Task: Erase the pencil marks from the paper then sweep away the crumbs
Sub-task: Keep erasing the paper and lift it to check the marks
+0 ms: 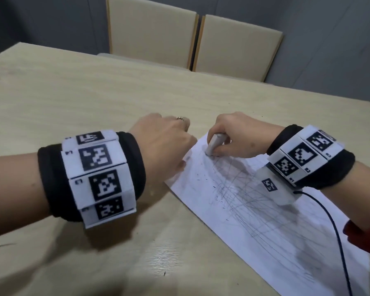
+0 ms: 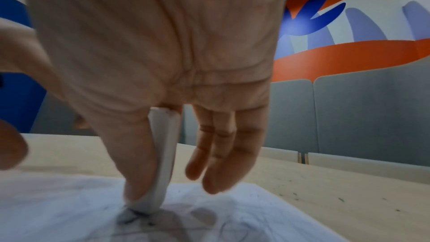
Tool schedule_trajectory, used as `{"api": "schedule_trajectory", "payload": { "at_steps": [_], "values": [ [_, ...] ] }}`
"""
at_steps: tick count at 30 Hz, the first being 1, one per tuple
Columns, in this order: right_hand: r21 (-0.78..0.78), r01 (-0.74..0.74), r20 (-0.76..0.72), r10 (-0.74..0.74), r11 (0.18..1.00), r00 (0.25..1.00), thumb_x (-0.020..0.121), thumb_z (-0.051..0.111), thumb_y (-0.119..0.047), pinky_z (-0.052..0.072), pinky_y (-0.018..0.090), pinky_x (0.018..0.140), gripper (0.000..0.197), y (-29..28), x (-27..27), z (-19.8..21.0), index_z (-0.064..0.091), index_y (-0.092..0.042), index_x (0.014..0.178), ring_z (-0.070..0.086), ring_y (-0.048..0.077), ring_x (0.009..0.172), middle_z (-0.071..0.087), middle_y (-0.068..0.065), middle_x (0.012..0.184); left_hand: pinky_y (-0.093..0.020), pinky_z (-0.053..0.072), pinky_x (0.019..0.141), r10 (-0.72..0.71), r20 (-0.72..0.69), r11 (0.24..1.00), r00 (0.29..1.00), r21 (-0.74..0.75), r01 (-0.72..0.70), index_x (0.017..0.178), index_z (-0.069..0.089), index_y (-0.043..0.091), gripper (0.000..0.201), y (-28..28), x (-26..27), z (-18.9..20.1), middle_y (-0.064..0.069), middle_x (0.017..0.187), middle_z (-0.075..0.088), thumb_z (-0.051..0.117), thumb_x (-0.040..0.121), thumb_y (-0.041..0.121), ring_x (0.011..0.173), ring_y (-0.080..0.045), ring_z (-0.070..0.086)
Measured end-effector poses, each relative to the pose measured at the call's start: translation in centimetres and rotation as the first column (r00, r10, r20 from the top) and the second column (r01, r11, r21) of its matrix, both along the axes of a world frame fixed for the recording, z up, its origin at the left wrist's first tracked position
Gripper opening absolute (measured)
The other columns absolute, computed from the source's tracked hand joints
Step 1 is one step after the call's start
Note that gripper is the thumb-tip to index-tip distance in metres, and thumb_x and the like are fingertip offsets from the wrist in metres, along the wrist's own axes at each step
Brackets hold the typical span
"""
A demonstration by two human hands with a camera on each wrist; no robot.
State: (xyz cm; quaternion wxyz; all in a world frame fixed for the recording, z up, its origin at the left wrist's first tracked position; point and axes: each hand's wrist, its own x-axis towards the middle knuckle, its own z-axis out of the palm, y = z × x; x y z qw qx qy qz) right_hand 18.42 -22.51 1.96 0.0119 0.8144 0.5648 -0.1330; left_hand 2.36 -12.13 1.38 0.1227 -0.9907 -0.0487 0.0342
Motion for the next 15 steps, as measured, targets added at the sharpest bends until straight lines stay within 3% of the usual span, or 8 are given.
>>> {"api": "schedule_trajectory", "payload": {
  "at_steps": [2,5,8,11,15],
  "values": [
    [0.001,-0.002,0.021,0.002,1.0,1.0,0.084,0.067,-0.024,0.053,0.041,0.08,0.008,0.2,-0.3,-0.3,0.069,-0.019,0.09,0.058,0.019,0.088,0.06,-0.003,0.091,-0.029,0.039,0.079,-0.035,-0.012,0.999,0.999,-0.016,0.035,0.129,0.054,0.031,0.035,0.5,0.4,-0.4,0.007,0.136,0.043,0.046,0.096,0.04,0.117,-0.016,0.048],
    [-0.045,0.009,0.055,-0.006,0.999,0.998,0.086,0.062,-0.019,0.052,0.041,0.083,0.004,0.4,-0.5,-0.3,0.065,-0.017,0.087,0.06,0.021,0.093,0.066,-0.002,0.094,-0.036,0.046,0.093,-0.111,-0.166,0.974,0.98,-0.215,0.074,0.11,0.063,0.025,0.022,1.5,0.5,-0.8,0.008,0.138,0.047,0.051,0.095,0.036,0.118,-0.016,0.05],
    [-0.06,0.008,0.096,-0.002,0.998,0.995,0.087,0.06,-0.013,0.053,0.038,0.082,0.005,0.7,-0.4,-0.2,0.064,-0.016,0.084,0.061,0.019,0.094,0.068,-0.01,0.086,-0.038,0.047,0.089,-0.143,-0.295,0.973,0.945,-0.217,0.079,0.1,0.058,0.018,0.021,1.4,0.4,-1.3,0.001,0.122,0.056,0.048,0.097,0.035,0.105,-0.02,0.054],
    [-0.05,-0.01,0.104,0.016,0.999,0.994,0.087,0.062,-0.012,0.052,0.035,0.081,0.009,1.3,-0.3,-0.1,0.061,-0.018,0.081,0.062,0.018,0.092,0.07,-0.008,0.085,-0.041,0.052,0.08,-0.13,-0.28,0.967,0.951,-0.246,0.06,0.087,0.05,0.017,0.025,0.4,0.1,-2.3,-0.003,0.102,0.057,0.041,0.095,0.04,0.09,-0.026,0.059],
    [-0.005,-0.041,0.038,0.041,0.999,0.998,0.085,0.061,-0.007,0.05,0.032,0.083,0.01,1.8,-0.3,0.0,0.067,-0.011,0.093,0.061,0.014,0.09,0.074,-0.007,0.09,-0.041,0.054,0.07,-0.206,-0.228,0.922,0.952,-0.371,0.111,0.077,0.056,0.015,0.038,-1.9,-0.9,-2.6,-0.004,0.081,0.059,0.03,0.081,0.042,0.075,-0.029,0.061]
  ]
}}
